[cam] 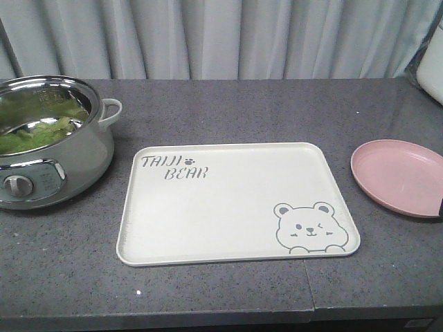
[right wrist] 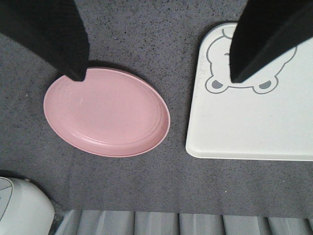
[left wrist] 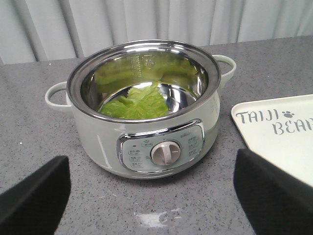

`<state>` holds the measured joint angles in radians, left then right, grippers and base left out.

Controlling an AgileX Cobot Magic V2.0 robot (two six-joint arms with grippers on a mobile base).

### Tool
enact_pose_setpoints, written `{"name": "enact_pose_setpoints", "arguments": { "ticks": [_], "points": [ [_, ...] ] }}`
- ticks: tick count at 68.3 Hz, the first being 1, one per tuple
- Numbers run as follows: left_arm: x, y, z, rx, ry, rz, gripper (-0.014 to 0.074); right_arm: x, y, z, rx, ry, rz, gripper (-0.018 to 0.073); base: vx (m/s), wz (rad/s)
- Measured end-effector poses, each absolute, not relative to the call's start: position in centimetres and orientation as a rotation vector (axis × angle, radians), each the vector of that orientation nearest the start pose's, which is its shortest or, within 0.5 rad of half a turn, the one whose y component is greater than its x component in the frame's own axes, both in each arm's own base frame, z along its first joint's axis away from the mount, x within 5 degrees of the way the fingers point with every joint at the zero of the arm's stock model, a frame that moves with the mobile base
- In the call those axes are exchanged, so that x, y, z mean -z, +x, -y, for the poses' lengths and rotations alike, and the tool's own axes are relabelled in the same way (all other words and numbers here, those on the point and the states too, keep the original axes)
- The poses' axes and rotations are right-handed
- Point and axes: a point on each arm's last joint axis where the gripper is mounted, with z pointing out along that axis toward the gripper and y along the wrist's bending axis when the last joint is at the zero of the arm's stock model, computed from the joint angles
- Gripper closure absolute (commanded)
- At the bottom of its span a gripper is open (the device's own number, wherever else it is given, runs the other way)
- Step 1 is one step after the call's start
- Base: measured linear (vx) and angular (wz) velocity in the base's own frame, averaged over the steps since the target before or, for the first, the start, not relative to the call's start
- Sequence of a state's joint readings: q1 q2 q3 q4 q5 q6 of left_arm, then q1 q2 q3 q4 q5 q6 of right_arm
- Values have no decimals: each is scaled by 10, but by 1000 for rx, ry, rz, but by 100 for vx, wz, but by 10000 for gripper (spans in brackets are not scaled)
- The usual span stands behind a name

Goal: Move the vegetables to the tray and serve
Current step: 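Lower the left gripper into the pot and grasp the lettuce leaf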

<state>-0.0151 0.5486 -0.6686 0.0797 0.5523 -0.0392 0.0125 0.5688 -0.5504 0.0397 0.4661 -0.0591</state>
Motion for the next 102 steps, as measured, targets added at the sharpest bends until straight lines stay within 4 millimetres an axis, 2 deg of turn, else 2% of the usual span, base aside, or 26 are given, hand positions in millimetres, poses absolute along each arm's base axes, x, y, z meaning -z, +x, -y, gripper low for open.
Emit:
{"name": "enact_pose_setpoints", "arguments": {
  "ticks": [27,37,44,54,66,74,90,102],
  "points": [
    [-350,108,1,13,-11,-1865,86,-311,115,-3,-11,-47,-1968,-32,0,0],
    [-349,123,1,24,-16,-1917,104,-311,115,-3,-11,-47,-1968,-32,0,0],
    [-355,142,2,17,-6,-1995,103,-311,115,-3,-11,-47,-1968,-32,0,0],
    [-366,181,2,-1,21,-2118,69,-311,115,-3,-11,-47,-1968,-32,0,0],
    [-374,232,2,-26,43,-2203,4,-311,115,-3,-11,-47,-1968,-32,0,0],
    [-378,268,1,-48,52,-2282,0,-311,115,-3,-11,-47,-1968,-32,0,0],
    [-364,341,-7,-95,43,-2444,6,-311,115,-3,-11,-47,-1968,-32,0,0],
    [-343,381,-20,-81,30,-2547,6,-311,115,-3,-11,-47,-1968,-32,0,0]
  ]
}}
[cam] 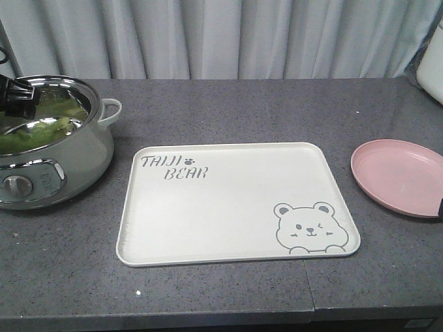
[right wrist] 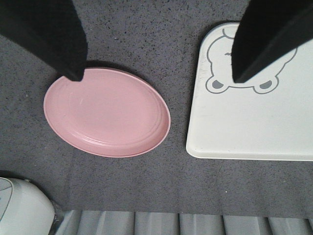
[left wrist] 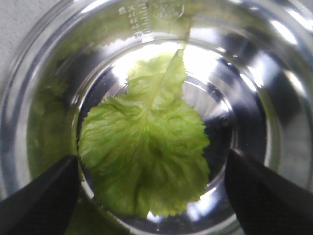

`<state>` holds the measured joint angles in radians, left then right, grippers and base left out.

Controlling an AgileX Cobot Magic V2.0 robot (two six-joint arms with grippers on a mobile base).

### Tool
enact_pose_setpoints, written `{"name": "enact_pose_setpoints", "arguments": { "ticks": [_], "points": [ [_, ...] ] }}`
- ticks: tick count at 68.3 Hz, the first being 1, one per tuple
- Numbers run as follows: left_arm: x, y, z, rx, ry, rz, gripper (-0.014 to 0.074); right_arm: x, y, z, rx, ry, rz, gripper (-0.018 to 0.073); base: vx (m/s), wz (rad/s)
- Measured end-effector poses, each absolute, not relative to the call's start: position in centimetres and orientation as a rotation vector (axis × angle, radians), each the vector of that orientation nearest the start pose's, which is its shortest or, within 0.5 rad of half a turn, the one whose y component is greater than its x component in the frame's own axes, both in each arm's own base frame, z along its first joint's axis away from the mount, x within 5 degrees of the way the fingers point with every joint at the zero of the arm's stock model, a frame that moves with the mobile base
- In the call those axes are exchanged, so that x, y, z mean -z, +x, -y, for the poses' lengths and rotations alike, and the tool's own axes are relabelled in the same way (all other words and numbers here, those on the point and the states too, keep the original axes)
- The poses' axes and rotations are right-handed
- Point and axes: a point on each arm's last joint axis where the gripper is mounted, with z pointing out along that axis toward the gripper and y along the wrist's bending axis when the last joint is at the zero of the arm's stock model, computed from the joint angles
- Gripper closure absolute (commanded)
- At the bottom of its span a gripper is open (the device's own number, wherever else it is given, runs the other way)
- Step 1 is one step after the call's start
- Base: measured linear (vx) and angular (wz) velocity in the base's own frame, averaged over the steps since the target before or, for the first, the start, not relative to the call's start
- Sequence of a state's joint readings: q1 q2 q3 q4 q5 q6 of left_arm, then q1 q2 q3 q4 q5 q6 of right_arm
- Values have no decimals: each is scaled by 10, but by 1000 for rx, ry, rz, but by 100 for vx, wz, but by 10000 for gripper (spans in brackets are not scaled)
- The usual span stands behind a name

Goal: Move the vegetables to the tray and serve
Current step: 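Lower the left gripper into the pot and grasp the lettuce leaf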

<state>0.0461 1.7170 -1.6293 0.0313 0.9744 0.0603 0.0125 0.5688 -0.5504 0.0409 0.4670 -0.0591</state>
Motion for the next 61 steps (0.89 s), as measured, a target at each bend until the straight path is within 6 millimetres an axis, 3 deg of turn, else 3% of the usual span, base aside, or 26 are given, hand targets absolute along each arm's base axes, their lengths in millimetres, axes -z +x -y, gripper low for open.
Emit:
{"name": "enact_pose_setpoints", "arguments": {
  "ticks": [19,44,61],
  "points": [
    [-313,419,-18,-20,72,-2611,6,-311,115,-3,-11,-47,-1968,-32,0,0],
    [-277,436,-21,-64,94,-2689,15,-311,115,-3,-11,-47,-1968,-32,0,0],
    [-267,440,-22,-63,95,-2711,176,-311,115,-3,-11,-47,-1968,-32,0,0]
  ]
}}
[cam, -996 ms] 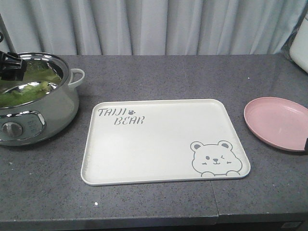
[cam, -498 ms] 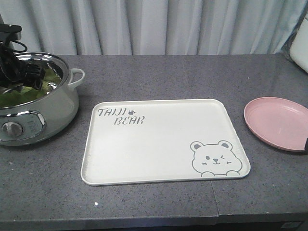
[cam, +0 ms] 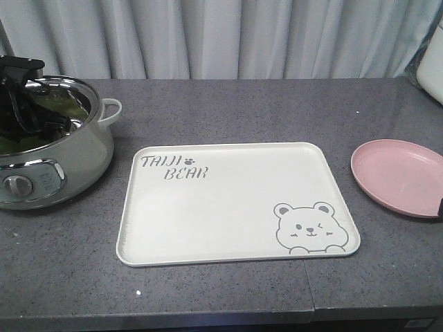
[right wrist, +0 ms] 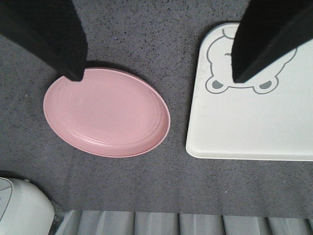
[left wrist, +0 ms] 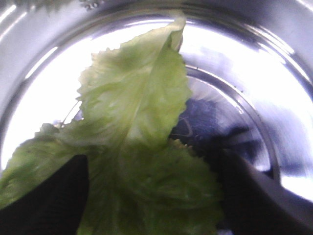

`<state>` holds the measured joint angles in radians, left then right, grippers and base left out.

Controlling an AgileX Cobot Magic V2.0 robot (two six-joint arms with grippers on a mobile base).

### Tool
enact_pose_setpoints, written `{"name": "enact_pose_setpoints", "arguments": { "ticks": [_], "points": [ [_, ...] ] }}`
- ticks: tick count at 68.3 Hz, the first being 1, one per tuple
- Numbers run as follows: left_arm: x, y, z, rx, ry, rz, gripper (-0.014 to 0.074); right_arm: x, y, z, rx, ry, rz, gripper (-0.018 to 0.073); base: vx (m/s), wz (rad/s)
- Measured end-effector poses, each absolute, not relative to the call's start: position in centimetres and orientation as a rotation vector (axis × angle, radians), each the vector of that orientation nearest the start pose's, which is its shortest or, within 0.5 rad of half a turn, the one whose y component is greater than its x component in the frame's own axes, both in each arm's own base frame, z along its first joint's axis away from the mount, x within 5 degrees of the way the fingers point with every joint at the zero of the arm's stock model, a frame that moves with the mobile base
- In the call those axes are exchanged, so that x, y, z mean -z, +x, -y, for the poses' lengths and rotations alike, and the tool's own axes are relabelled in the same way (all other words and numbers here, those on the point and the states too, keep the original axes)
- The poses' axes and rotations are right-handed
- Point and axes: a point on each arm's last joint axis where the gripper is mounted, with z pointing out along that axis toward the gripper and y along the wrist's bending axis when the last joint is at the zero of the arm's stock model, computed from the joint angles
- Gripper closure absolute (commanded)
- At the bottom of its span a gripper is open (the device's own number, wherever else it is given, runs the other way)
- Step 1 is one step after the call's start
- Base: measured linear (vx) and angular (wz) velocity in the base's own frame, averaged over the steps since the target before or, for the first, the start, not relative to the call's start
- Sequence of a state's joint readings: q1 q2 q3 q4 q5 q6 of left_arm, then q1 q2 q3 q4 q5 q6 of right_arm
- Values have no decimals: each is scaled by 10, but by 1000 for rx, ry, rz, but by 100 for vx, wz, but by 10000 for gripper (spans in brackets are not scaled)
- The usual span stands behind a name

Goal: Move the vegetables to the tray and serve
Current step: 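Lower the left gripper into the pot and grasp the lettuce leaf, then lift the lettuce out of the pot and carry it over the tray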

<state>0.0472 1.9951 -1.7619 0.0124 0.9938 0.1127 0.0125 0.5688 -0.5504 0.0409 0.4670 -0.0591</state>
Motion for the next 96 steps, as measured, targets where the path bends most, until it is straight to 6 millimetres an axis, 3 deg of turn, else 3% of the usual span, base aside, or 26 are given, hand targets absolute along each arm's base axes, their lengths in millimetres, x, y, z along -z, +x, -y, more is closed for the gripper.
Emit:
{"name": "enact_pose_setpoints", "arguments": {
  "ticks": [29,46,57,70,77,87,96],
  "points": [
    [-262,442,-22,-74,101,-2721,579,-311,115,-3,-11,-47,-1968,-32,0,0],
    [-270,438,-22,-74,100,-2720,603,-311,115,-3,-11,-47,-1968,-32,0,0],
    [-298,426,-21,-73,95,-2665,603,-311,115,-3,-11,-47,-1968,-32,0,0],
    [-347,397,-19,-73,90,-2568,603,-311,115,-3,-11,-47,-1968,-32,0,0],
    [-371,371,-16,-56,87,-2512,603,-311,115,-3,-11,-47,-1968,-32,0,0],
    [-386,334,-3,-17,146,-2456,603,-311,115,-3,-12,-46,-1968,-32,0,0],
    [-387,303,18,42,220,-2423,603,-311,115,-3,-12,-46,-1968,-32,0,0]
  ]
}}
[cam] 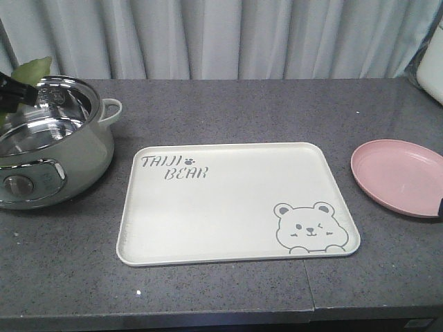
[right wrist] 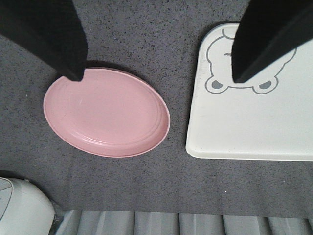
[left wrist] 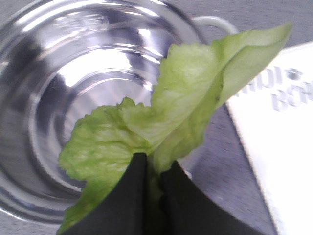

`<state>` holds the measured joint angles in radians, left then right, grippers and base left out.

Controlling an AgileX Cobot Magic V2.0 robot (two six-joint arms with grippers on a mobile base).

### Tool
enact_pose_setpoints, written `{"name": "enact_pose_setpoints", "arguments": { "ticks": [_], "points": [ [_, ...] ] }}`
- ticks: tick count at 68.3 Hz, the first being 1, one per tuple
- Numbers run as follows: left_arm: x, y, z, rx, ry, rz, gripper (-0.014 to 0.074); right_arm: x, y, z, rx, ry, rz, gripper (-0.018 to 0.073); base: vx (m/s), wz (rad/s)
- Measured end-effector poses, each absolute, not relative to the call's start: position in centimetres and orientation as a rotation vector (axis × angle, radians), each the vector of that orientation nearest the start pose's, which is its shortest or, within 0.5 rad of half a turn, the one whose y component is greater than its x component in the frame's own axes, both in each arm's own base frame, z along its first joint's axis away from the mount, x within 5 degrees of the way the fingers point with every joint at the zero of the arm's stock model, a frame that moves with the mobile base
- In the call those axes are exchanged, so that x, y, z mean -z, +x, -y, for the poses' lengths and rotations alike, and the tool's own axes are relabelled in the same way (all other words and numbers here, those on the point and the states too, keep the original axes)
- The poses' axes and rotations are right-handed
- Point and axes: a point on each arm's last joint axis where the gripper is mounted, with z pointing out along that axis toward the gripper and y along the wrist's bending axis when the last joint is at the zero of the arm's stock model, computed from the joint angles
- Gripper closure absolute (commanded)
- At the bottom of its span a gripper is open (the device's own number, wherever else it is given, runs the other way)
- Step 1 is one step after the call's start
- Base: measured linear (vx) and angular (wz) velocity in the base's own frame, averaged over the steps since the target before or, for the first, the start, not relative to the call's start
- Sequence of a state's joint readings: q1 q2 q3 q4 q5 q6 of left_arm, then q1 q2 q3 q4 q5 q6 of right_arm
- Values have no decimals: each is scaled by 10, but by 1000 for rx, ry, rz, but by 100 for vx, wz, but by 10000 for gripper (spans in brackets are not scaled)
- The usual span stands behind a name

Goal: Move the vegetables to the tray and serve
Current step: 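Lift the lettuce out of the pot and carry it over the tray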

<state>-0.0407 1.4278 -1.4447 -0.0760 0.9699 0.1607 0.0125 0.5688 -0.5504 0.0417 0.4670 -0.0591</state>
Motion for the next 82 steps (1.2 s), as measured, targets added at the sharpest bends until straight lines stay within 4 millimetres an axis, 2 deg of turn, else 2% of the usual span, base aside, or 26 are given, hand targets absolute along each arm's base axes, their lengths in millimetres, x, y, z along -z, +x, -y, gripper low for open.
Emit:
{"name": "enact_pose_setpoints", "arguments": {
  "ticks": [15,30,39,53,70,82],
  "points": [
    [-377,252,49,188,316,-2326,603,-311,115,-3,-12,-46,-1968,-32,0,0],
    [-350,225,80,437,448,-2301,603,-311,115,-3,-12,-46,-1968,-32,0,0],
    [-342,220,96,580,542,-2239,603,-311,115,-3,-12,-46,-1968,-32,0,0],
    [-346,219,119,770,619,-2116,603,-311,115,-3,-12,-46,-1968,-32,0,0],
    [-319,234,155,916,712,-2133,603,-311,115,-3,-12,-46,-1968,-32,0,0],
    [-309,238,168,983,719,-2139,603,-312,115,-3,-18,-43,-1968,-32,0,0]
  ]
}}
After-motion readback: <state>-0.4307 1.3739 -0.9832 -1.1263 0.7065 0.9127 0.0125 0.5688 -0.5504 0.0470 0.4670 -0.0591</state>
